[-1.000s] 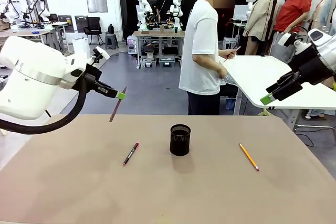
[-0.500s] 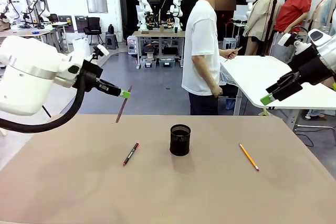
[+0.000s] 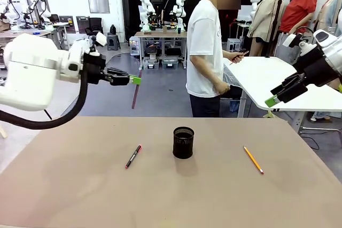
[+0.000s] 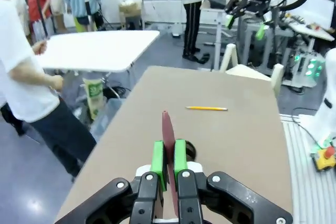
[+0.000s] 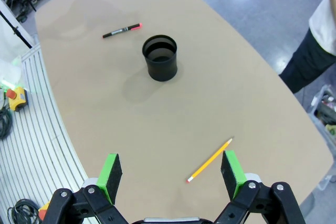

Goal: Place the pens into the pen holder.
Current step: Pick up a writing instrument from the table and place it into the Pen holder.

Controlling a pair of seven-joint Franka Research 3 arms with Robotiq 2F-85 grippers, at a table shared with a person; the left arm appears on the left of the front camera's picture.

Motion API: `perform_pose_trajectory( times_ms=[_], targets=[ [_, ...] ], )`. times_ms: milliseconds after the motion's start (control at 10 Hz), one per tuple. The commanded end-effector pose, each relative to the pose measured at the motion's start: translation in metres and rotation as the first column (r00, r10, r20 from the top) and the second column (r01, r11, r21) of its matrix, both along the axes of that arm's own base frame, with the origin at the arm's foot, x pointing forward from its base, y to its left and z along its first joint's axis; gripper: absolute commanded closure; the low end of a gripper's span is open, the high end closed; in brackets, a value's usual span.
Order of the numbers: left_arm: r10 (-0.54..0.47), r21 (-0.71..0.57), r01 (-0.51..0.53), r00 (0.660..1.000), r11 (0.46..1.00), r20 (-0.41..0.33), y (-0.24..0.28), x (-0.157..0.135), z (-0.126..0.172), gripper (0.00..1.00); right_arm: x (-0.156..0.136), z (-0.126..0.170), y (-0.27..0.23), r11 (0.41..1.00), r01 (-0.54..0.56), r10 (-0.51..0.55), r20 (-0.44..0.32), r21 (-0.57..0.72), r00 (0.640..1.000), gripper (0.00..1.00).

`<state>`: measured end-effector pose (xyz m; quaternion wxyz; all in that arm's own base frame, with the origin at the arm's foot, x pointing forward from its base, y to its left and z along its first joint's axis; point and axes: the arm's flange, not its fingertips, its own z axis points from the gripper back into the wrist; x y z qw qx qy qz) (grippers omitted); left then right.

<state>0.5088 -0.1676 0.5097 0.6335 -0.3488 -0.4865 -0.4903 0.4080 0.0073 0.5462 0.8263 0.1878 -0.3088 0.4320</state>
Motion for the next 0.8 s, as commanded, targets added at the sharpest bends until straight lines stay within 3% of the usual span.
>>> perform_pose_trajectory(
  times_ms=[0,300,400,500,700],
  targets=[
    [0.032,-0.026,-0.028,0.987,0.999,0.155,-0.035,0.018,-0.014,1.0,0.001,0.001,0.0,1.0,-0.008,0.008,0.006,0.012,1.0,0.0],
    [0.031,-0.108,-0.015,0.988,0.994,0.149,-0.049,0.033,-0.014,1.0,0.001,0.001,0.0,1.0,-0.008,0.008,0.006,0.012,1.0,0.0],
    [-0.001,-0.141,0.01,0.998,0.99,0.066,-0.049,0.033,-0.017,1.0,0.001,0.001,0.0,1.0,-0.008,0.008,0.006,0.012,1.0,0.0],
    [0.026,-0.068,-0.017,0.991,0.998,0.133,-0.053,0.029,-0.015,1.0,0.001,0.001,0.0,1.0,-0.008,0.008,0.006,0.012,1.0,0.0],
    [0.026,-0.068,-0.017,0.991,0.998,0.133,-0.053,0.029,-0.015,1.0,0.001,0.001,0.0,1.0,-0.008,0.008,0.006,0.012,1.0,0.0]
  ],
)
